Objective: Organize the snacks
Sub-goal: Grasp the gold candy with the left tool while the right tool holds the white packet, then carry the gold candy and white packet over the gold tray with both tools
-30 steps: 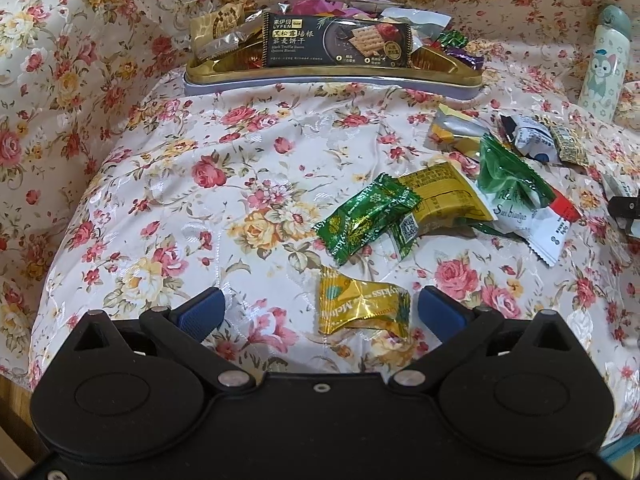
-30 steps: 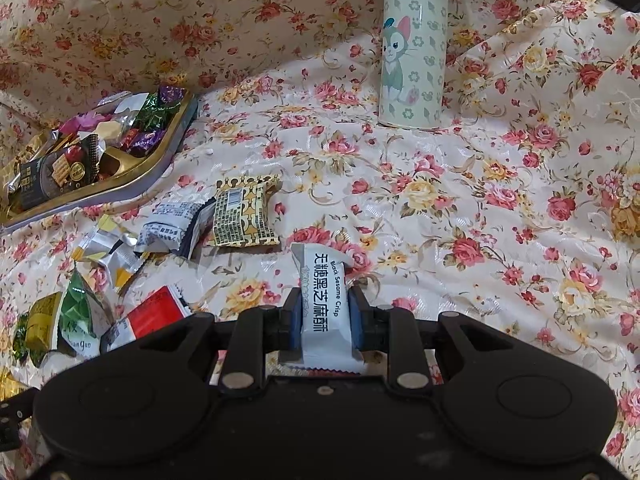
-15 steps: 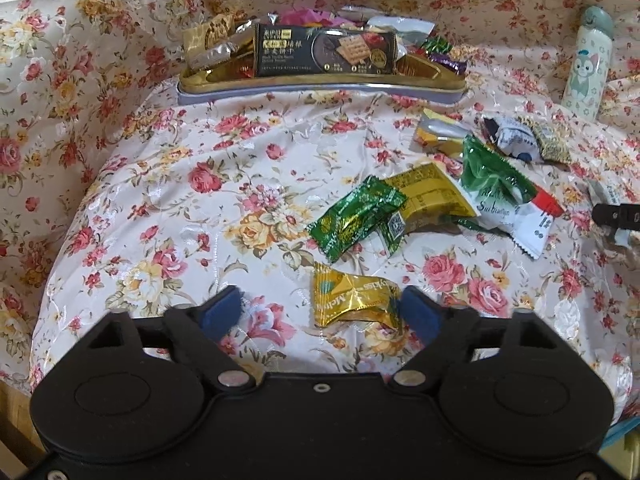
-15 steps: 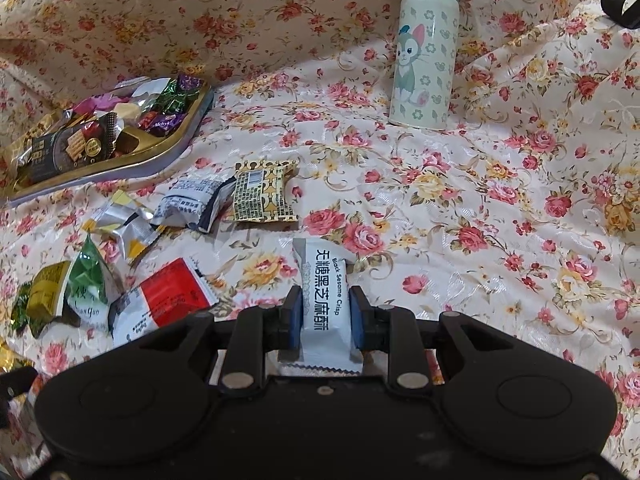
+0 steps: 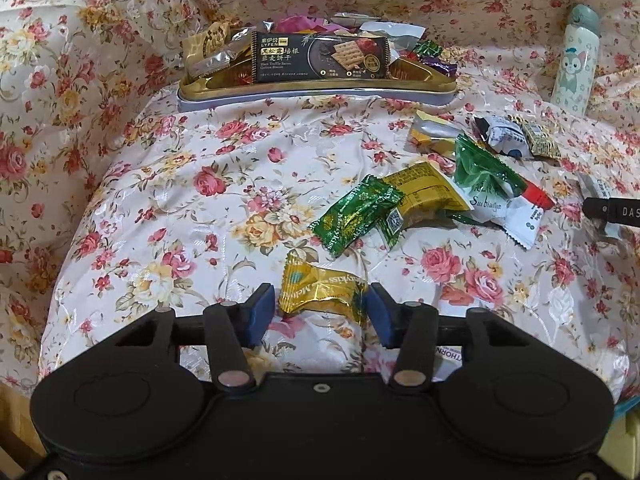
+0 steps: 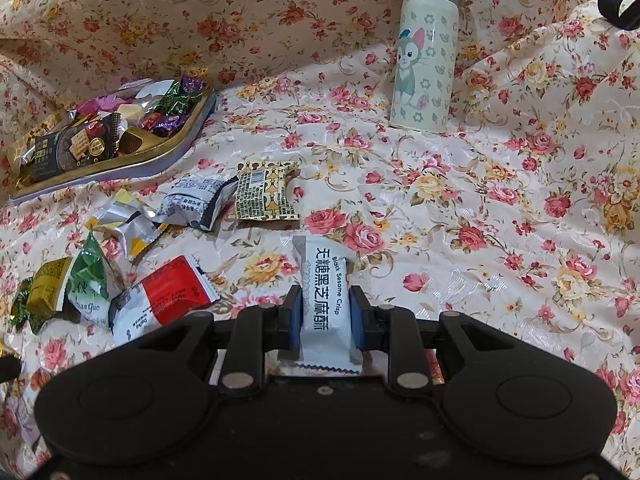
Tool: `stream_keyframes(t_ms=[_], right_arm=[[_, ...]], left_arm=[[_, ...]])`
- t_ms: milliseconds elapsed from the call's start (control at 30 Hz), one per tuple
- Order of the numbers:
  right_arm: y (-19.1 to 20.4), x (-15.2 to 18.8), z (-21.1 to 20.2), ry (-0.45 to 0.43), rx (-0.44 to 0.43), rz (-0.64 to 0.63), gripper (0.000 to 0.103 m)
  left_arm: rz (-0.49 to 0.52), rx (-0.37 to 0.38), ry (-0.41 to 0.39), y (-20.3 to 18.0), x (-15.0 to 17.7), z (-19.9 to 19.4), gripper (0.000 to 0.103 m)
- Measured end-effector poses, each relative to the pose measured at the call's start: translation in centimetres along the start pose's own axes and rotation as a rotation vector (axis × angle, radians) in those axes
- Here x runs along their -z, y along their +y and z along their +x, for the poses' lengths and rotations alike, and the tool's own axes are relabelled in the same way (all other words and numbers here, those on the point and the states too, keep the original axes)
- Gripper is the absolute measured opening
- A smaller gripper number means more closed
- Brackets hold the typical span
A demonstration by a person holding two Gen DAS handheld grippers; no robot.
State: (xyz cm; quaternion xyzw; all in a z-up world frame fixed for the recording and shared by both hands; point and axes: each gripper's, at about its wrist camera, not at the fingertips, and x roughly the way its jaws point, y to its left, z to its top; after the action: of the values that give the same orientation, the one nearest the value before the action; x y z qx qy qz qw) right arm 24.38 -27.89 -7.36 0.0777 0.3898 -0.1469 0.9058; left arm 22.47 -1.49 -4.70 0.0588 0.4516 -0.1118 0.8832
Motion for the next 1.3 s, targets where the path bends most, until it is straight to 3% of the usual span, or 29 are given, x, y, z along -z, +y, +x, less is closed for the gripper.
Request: stream_keyframes(t_ms=[333, 467, 567, 933, 1300], right_arm=[[-0.5, 0.9, -1.1, 0.007, -0.031, 0.005, 0.026], [-0.2, 1.2, -1.4, 0.011, -0.032, 0.001, 0.026], [-0.1, 1.4, -1.7, 0.012, -0.033, -0.001, 0.026], [-0.3, 2.4, -3.3, 0.030, -0.060, 0.037, 0.024], [-0.3, 3.8, -8.0, -0.011, -0.099, 0.054, 0.024]], left_arm=[[0.007, -0.002, 0.009, -0.2, -0.4, 0.4, 0.064], [-0.003, 0.016, -0.005, 0.0, -0.4, 0.2, 0.050], [-0.002, 0.032, -0.005, 0.0, -0.5, 0.2, 0.048], [-0.029, 0.053, 0.015, 0.0, -0.4, -0.7, 0.046], [-0.060, 0.052, 0.012, 0.3, 0.5, -4.2, 0.046]])
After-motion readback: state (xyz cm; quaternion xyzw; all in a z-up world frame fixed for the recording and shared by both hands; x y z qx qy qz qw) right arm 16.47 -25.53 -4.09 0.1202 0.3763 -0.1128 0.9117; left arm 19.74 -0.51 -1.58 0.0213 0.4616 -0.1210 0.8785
